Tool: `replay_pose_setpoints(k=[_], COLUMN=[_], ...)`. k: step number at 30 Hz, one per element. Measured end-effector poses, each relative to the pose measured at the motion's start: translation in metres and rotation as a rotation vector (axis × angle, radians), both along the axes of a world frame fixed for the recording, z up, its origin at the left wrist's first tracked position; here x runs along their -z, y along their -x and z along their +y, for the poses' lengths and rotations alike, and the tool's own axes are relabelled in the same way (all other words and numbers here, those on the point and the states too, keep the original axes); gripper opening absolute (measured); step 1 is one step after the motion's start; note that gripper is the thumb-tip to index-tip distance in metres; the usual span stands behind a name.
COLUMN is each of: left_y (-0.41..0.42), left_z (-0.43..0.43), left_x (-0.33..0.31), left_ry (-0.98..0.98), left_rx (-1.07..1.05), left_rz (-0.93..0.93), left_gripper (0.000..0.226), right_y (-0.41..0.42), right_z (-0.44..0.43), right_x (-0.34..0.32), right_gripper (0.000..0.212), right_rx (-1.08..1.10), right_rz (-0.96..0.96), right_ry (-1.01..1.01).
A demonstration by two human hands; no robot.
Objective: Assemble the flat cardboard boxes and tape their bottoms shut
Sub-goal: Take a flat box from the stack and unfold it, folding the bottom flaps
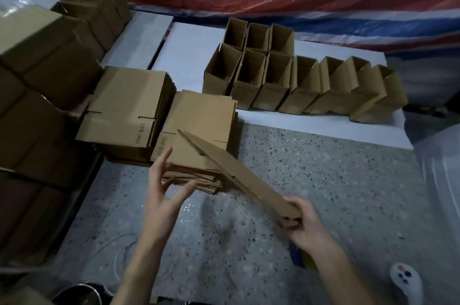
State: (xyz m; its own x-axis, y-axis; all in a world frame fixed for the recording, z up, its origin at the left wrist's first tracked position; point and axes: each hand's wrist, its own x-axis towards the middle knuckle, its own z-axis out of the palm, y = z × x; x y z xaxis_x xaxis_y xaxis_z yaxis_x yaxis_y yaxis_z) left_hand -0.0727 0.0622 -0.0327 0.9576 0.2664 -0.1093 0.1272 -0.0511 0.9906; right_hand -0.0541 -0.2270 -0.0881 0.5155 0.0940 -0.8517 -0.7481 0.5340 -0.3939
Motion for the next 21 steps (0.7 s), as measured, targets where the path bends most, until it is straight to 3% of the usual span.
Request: replay_pose_setpoints(k=[2, 4, 6, 8, 9, 11, 13, 14, 17, 19, 21], left_y=[0.001, -0.001, -0.005, -0.005, -0.004, 0.001, 0.009, 0.014, 0.030, 0.043, 0.055], left_z=[0.003, 0.002, -0.001, -0.005, -0.007, -0.009, -0.009, -0.009, -0.016, -0.023, -0.030], left_x=[0.004, 0.008, 0.010, 0.011, 0.013, 0.021, 0.032, 0.038, 0.066, 0.092, 0.118], left_ry=[-0.044, -0.097, -0.035, 0.056, 0.088, 0.102, 0.122, 0.136, 0.087, 0.044, 0.049], left_rx=[0.170, 0.286, 0.336, 0.310, 0.259, 0.149, 0.108, 0.106, 0.132, 0.161, 0.181], left_rz=[0.071, 0.057, 0.039, 0.048, 0.063, 0.096, 0.144, 0.181, 0.292, 0.395, 0.491], left_gripper=[0.105, 0.118, 0.116, 0.098, 0.082, 0.056, 0.050, 0.049, 0.045, 0.042, 0.042], right_y=[0.014, 0.024, 0.031, 0.032, 0.030, 0.028, 0.029, 0.031, 0.041, 0.050, 0.058], right_z=[-0.019, -0.033, -0.041, -0.040, -0.036, -0.029, -0.025, -0.025, -0.028, -0.026, -0.019], right_x=[0.004, 0.006, 0.008, 0.007, 0.006, 0.010, 0.016, 0.015, 0.012, 0.024, 0.039], right_gripper=[0.039, 0.046, 0.048, 0.046, 0.041, 0.023, 0.022, 0.024, 0.034, 0.057, 0.072], right_rx=[0.042, 0.029, -0.041, -0.075, -0.076, -0.107, -0.044, 0.031, 0.050, -0.114, -0.345], right_rz=[0.076, 0.144, 0.182, 0.198, 0.180, 0.078, -0.055, -0.177, -0.604, -0.696, -0.675], right_ry=[-0.210, -0.355, -0.361, -0.312, -0.244, 0.146, 0.618, 0.714, 0.730, 0.683, 0.768])
